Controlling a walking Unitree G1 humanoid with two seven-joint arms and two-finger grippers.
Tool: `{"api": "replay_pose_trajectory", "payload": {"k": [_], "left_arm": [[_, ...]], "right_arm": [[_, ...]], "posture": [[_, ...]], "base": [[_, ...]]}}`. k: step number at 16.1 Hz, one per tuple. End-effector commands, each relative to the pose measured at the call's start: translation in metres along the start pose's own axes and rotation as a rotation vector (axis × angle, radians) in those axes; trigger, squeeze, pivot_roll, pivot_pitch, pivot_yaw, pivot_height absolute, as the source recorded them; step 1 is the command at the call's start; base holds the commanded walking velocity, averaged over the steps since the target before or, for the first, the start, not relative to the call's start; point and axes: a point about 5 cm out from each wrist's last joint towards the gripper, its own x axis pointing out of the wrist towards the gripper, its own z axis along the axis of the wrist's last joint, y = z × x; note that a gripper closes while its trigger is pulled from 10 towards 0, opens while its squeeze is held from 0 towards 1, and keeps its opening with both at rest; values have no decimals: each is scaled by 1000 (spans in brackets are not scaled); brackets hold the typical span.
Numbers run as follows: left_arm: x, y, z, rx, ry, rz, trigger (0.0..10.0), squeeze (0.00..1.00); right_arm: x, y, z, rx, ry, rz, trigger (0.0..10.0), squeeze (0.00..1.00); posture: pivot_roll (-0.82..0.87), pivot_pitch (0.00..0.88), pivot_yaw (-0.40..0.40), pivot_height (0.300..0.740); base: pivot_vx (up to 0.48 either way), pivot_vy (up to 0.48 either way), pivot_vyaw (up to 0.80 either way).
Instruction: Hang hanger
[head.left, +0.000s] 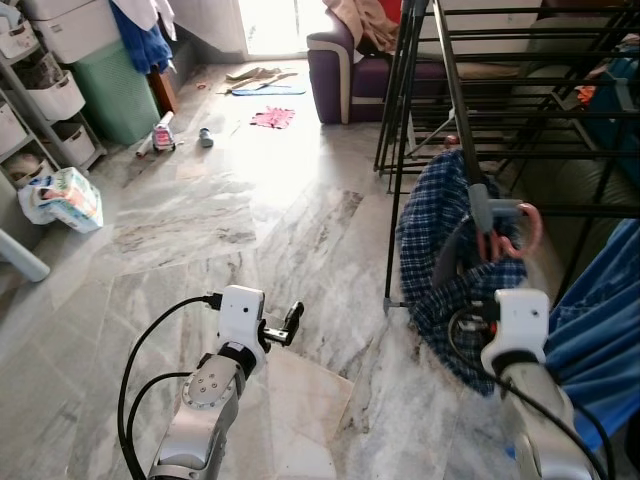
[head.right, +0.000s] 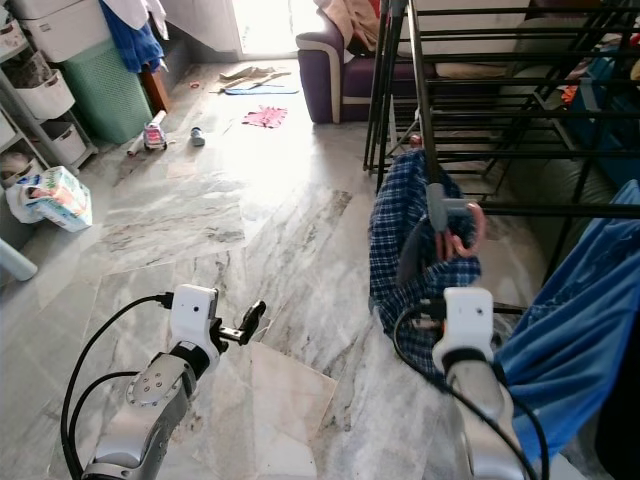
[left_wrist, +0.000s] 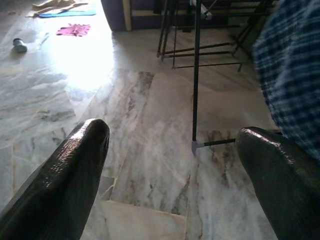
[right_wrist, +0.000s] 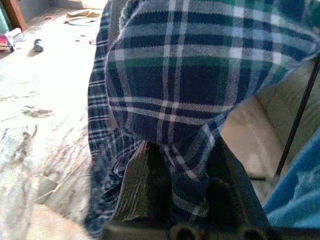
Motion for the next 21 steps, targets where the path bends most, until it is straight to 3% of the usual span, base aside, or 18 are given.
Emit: {"api": "replay_pose_trajectory", "payload": {"k": [1, 5, 14, 21], "left_arm": [[-2, 4, 2, 25, -14, 21, 10000, 0], [-2, 4, 2, 33, -24, 38, 10000, 0], [2, 2, 3, 46, -35, 51, 10000, 0], [3, 1, 1, 53, -33, 45, 10000, 0]], "right_arm": [[-5, 9, 13, 32, -56, 13, 10000, 0], [-22, 21, 0, 68, 24, 38, 10000, 0], [-17, 30, 4, 72, 44, 86, 10000, 0], [-16, 32, 5, 65, 46, 103, 10000, 0]], "posture": [[-18, 26, 62, 740], [-18, 21, 57, 740], [-20, 6, 47, 740], [-22, 1, 50, 740]], "base": [[0, 0, 0], [0, 0, 0], [0, 0, 0], [-293, 0, 0]]}}
